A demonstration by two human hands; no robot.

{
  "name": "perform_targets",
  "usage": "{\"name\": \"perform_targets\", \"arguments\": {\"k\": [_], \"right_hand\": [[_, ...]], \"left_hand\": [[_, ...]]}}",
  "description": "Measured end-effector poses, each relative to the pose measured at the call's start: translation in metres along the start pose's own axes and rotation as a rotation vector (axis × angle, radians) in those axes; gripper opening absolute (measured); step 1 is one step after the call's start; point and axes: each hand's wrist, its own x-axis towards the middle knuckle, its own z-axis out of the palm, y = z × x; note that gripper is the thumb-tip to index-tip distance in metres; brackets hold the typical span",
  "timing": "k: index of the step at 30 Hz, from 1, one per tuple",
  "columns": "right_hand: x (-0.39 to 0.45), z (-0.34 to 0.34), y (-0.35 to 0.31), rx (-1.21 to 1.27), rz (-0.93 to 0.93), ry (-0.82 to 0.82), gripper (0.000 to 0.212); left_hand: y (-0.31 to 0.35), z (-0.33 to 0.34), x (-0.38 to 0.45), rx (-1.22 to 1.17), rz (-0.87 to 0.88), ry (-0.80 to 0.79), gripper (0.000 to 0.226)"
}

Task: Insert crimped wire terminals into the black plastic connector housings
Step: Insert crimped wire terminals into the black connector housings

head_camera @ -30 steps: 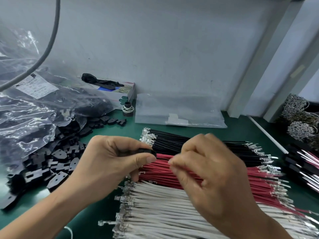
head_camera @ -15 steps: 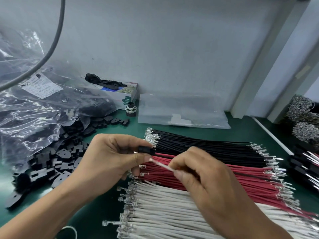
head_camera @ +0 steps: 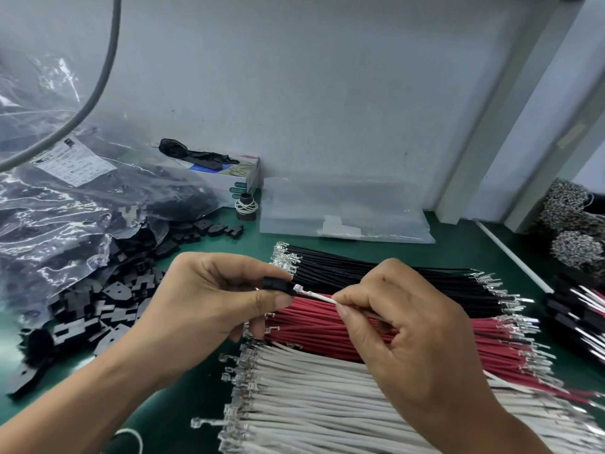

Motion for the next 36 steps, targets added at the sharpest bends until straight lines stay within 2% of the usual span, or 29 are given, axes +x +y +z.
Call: {"name": "perform_targets", "arguments": {"k": [4, 12, 18, 23, 28, 33, 36], "right_hand": [[-0.001, 0.002, 0.000, 0.005, -0.028, -0.012, 0.006], [-0.001, 0.001, -0.005, 0.048, 0.061, -0.015, 0.007], [0.001, -0.001, -0.003, -0.114, -0.065, -0.008, 0.007], [-0.001, 0.002, 0.003, 0.146, 0.051, -0.049, 0.007], [-0.001, 0.008, -0.001, -0.067, -0.078, 0.002, 0.011], [-0.006, 0.016, 0.001, 0.155, -0.001, -0.036, 0.007], [-0.004, 0.012, 0.003, 0.157, 0.038, -0.050, 0.009]], "left_hand": [[0.000, 0.002, -0.001, -0.010, -0.005, -0.008, 0.028], [0.001, 0.003, -0.003, 0.007, 0.024, -0.045, 0.026], [0.005, 0.002, -0.004, 0.034, 0.058, -0.126, 0.024], [0.003, 0.001, -0.006, 0.066, 0.067, -0.144, 0.022], [-0.004, 0.006, -0.008, 0.337, 0.217, -0.006, 0.016], [-0.001, 0.003, -0.008, 0.256, 0.170, -0.120, 0.021], [0.000, 0.001, -0.006, 0.225, 0.152, -0.128, 0.022]]}}
